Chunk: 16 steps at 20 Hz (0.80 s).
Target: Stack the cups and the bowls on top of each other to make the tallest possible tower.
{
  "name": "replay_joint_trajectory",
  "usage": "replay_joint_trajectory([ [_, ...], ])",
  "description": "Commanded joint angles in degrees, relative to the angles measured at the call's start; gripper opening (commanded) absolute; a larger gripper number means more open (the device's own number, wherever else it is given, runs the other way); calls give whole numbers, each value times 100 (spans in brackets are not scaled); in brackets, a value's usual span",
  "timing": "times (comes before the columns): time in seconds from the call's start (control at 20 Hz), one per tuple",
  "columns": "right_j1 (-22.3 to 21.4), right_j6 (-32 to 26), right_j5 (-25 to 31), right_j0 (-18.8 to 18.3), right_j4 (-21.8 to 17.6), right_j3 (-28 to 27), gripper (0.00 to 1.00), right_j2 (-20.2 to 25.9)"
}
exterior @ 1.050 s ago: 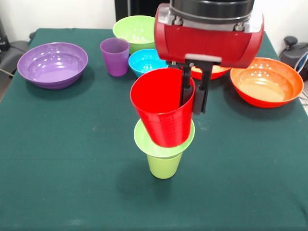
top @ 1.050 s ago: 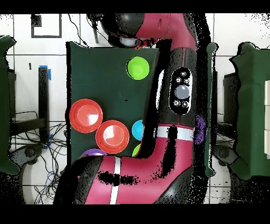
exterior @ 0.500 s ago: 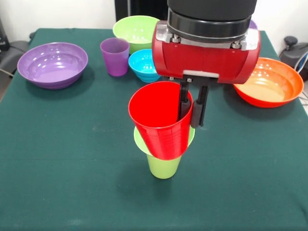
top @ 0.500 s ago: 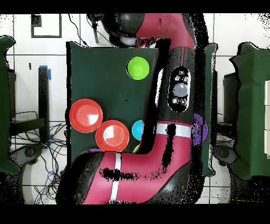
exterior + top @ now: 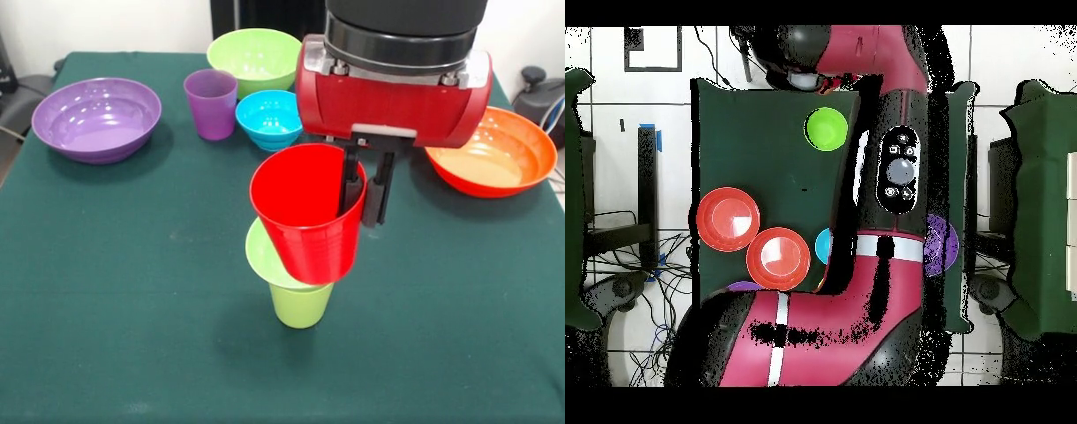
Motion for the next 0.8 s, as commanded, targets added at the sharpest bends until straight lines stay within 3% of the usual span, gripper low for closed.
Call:
replay_joint_trajectory([
  [0.05,-417,-1105,-318,146,-330,1196,0,174],
  [0.8,-1064,-945,-1264,96,-604,2557,0,114],
])
